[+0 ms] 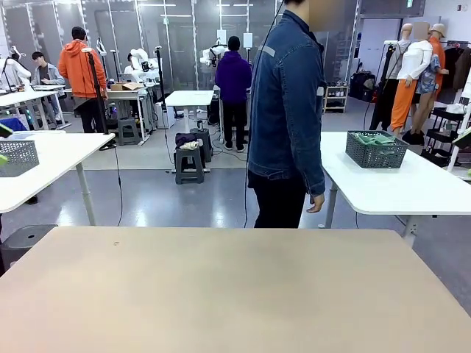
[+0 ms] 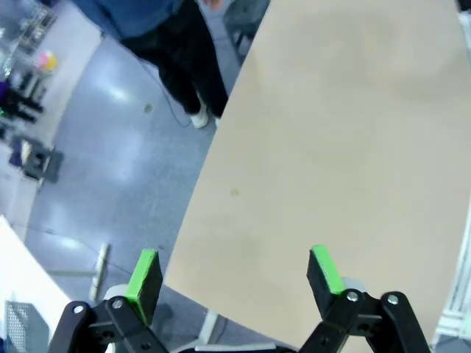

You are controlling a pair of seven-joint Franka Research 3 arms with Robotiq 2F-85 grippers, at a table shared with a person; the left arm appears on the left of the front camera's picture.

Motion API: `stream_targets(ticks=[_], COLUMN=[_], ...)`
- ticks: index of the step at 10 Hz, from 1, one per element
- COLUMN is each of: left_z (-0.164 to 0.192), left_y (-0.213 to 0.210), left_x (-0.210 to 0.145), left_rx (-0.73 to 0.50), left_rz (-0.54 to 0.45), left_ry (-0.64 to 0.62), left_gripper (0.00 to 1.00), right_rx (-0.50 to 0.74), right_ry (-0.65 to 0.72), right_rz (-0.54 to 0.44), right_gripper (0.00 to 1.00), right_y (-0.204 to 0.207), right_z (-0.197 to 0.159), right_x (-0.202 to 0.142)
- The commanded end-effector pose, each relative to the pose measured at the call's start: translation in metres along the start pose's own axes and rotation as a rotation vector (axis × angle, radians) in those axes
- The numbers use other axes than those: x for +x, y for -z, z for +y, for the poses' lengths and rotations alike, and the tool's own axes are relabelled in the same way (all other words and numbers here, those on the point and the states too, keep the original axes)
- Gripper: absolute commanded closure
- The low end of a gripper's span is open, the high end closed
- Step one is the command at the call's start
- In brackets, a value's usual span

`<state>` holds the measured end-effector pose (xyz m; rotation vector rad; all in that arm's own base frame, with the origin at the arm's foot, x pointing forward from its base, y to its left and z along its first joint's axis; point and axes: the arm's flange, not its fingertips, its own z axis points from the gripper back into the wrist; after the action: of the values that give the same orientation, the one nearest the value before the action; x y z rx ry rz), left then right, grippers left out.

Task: Fold the towels and place them in the basket.
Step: When a person lays out a Towel with hook on the table, fold it in half twice.

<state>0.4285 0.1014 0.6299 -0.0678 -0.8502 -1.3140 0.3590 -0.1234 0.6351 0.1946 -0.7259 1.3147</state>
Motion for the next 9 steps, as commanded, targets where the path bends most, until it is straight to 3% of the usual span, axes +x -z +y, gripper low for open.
stream_targets(ticks=[1,5,9], left_z=[0.047,0.087,0.080], left_y=[-0.026,-0.060,-0.067], left_x=[-0.006,-0.016,-0.018], left_rx=[-0.057,-0.269,-0.342], left_rz=[-0.056,-0.055,-0.038], left_ry=[0.068,0.061,0.028], left_gripper=[0.00,0.00,0.00], right_rx=[0.025,0.068,0.117], right_ry=[-0.061,-0.115,-0.117], right_rz=[-0.036,-0.112,-0.138], right_gripper=[0.00,0.00,0.00], right_y=[-0.030,-0.073,-0.077], right_z=[-0.030,-0.051,-0.053], right_x=[-0.011,-0.021,-0.020])
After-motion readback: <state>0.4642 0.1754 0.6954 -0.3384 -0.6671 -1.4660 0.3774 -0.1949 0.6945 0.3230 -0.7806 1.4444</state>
